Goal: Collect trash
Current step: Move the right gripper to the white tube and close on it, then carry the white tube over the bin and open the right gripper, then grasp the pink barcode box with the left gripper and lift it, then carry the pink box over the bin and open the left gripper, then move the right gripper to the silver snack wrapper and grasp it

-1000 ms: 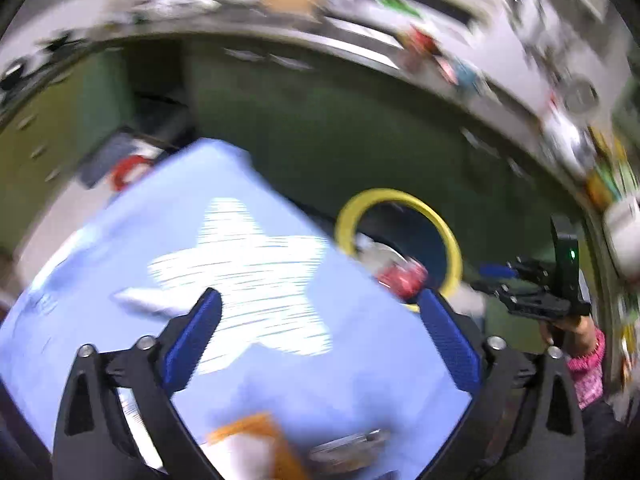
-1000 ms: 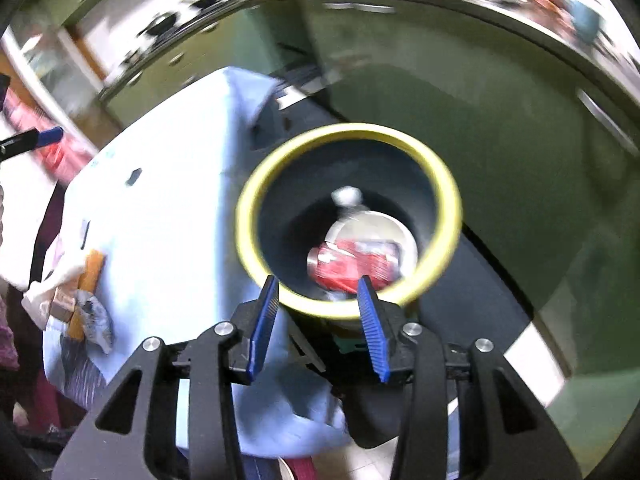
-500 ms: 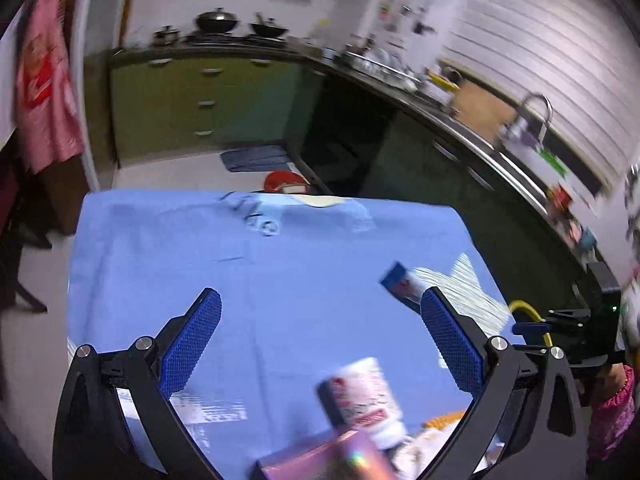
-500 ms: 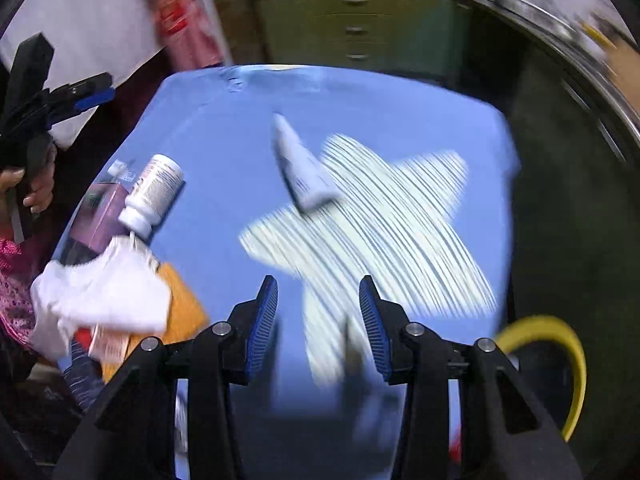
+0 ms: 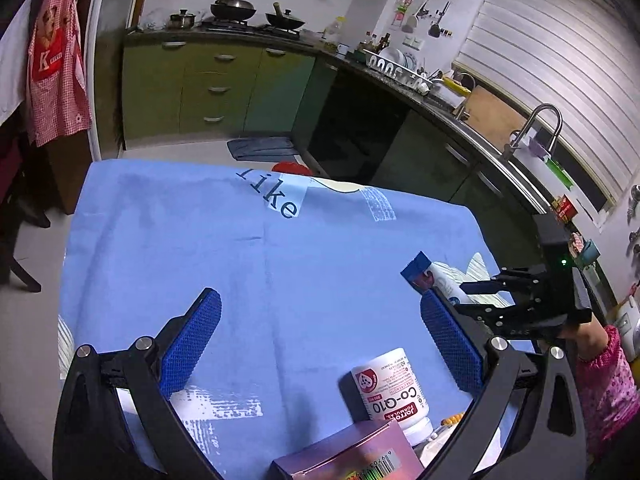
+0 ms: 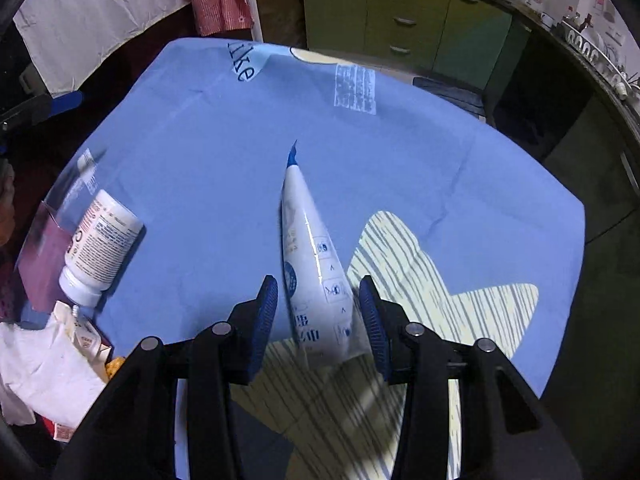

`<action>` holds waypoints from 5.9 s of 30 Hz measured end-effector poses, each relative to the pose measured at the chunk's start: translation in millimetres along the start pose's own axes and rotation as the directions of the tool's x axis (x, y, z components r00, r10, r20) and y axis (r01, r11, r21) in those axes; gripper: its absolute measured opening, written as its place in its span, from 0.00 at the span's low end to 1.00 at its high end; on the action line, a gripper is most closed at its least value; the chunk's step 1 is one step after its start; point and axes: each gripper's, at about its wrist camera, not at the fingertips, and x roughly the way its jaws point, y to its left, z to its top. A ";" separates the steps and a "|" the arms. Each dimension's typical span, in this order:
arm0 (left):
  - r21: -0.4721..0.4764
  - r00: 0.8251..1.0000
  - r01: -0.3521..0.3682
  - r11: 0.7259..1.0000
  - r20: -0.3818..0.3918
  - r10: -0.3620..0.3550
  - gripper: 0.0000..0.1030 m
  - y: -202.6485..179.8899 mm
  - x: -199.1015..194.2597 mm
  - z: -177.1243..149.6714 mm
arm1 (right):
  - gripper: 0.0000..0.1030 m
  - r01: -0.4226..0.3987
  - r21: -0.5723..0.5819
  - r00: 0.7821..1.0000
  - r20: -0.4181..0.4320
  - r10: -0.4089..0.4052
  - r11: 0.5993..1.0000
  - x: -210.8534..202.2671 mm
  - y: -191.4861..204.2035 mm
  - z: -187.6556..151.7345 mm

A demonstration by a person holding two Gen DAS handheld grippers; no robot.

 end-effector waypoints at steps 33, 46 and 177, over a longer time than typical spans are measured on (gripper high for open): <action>0.045 0.999 0.046 0.998 -0.004 -0.046 0.96 -21.2 -9.4 -16.1 | 0.15 0.151 0.422 0.976 0.080 -0.202 0.894 -142.3 -44.4 -159.5; 0.052 0.999 0.051 0.997 -0.012 -0.051 0.96 -25.8 -9.8 -15.0 | 0.19 0.278 0.695 0.961 -0.206 -0.186 0.664 -94.6 -140.8 -280.8; 0.456 0.866 0.416 0.787 -0.462 -0.190 0.91 -428.0 9.5 -29.2 | 0.53 0.066 0.788 0.949 0.140 -0.283 0.612 -194.8 -76.3 -405.2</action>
